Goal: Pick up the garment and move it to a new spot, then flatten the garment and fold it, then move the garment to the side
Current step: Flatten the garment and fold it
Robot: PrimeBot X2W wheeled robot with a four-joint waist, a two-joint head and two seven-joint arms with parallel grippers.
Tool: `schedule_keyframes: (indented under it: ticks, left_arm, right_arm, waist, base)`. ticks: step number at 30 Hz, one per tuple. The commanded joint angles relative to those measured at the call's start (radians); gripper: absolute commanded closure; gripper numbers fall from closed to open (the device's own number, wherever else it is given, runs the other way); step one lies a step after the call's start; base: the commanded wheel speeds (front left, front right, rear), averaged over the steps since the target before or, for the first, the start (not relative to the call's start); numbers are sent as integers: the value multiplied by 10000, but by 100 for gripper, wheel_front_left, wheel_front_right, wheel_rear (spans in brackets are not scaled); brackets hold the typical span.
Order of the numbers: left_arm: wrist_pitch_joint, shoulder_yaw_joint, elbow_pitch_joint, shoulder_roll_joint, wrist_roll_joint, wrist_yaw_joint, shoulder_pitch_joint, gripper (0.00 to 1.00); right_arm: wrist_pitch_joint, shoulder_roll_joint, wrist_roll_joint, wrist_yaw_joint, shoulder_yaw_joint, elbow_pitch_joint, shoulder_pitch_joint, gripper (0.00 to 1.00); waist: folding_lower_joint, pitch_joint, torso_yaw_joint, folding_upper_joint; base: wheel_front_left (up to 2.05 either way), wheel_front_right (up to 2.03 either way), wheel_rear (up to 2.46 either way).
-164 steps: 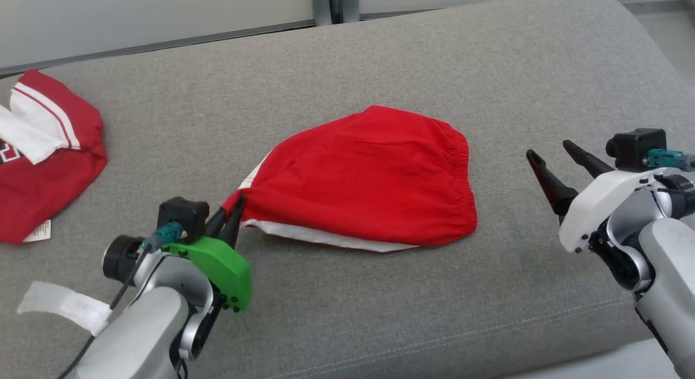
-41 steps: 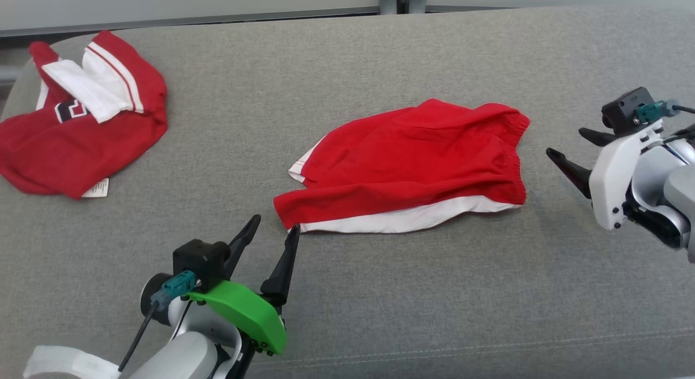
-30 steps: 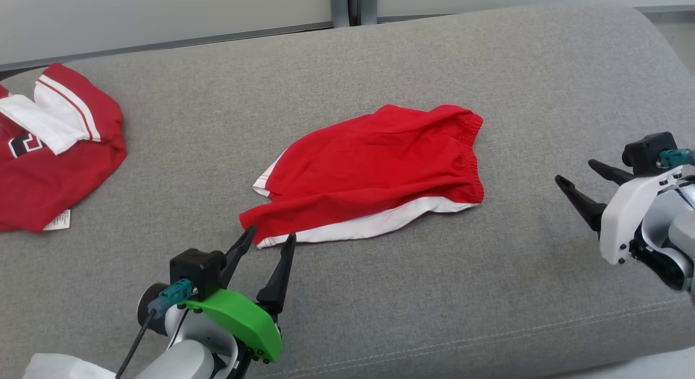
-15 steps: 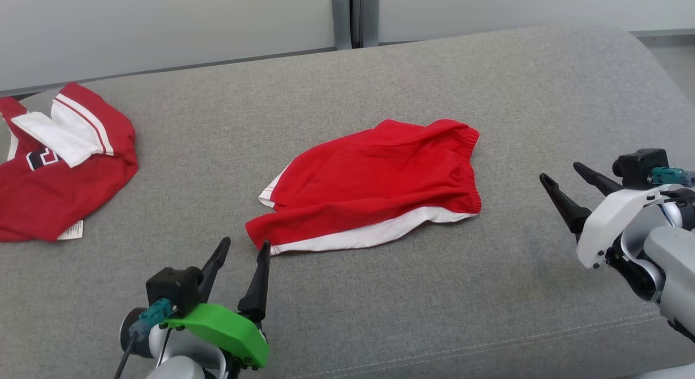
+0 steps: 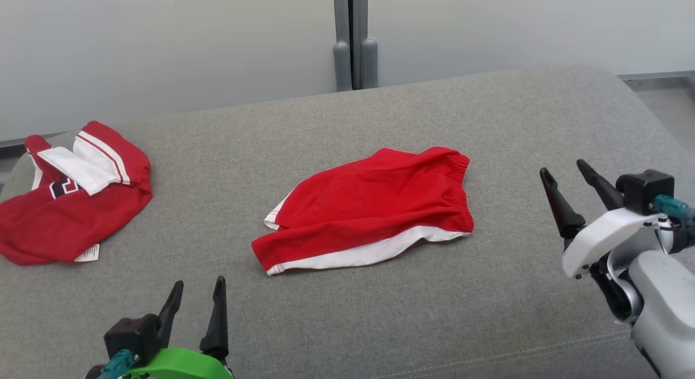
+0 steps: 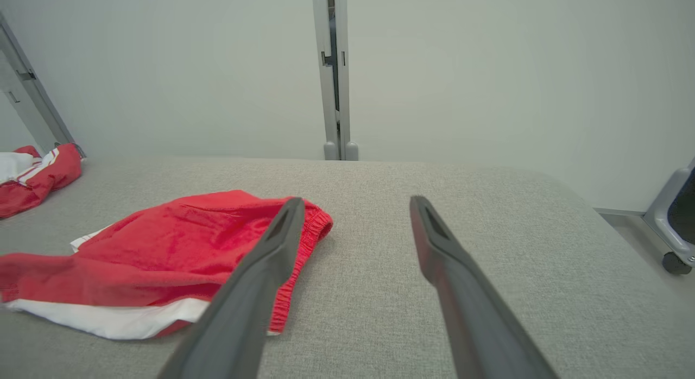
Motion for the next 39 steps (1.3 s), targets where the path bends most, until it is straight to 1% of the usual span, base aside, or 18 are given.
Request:
schedule_keyframes:
  ticks: [1, 5, 8, 12, 16, 22, 27, 39]
  left_arm:
    - [-41, 254, -88, 82, 100, 36, 261, 0]
    - [-37, 778, -222, 151, 378, -93, 694, 0]
    - [-39, 1142, -326, 86, 492, -169, 985, 0]
    - [-40, 1423, -457, 11, 594, -216, 1399, 0]
    - [-41, 1567, -338, -34, 673, -350, 1631, 0]
    - [-42, 1610, -200, -24, 773, -462, 1728, 0]
    - [-42, 1629, -234, -35, 862, -477, 1687, 0]
    - [-12, 1559, -319, -34, 893, -392, 1784, 0]
  right_arm:
    - [-28, 296, -530, -3, -516, -303, 540, 0]
    - [-3, 1112, -1884, -3, -1756, -1068, 1628, 0]
    - [358, 1730, -2738, -3, -2498, -1751, 2323, 0]
    - [965, 2451, -3719, -3, -3283, -2746, 3102, 0]
    - [1496, 2942, -4300, -3, -3742, -3596, 3664, 0]
    - [1931, 3296, -4737, -3, -4098, -4275, 4125, 0]
    - [2227, 3425, -4903, -3, -4198, -4663, 4368, 0]
    - [2445, 3483, -4829, -3, -4087, -4843, 4553, 0]
  waist:
    - [0, -141, 35, 0]
    - [0, -251, 41, 0]
    - [0, -310, 37, 0]
    - [0, -370, 35, 0]
    - [0, -404, 32, 0]
    - [0, -471, 39, 0]
    - [0, -525, 58, 0]
    - [0, -586, 72, 0]
  base:
    - [0, 0, 0]
    - [0, 0, 0]
    - [0, 0, 0]
    - [0, 0, 0]
    - [0, 0, 0]
    - [0, 0, 0]
    - [0, 0, 0]
    - [0, 0, 0]
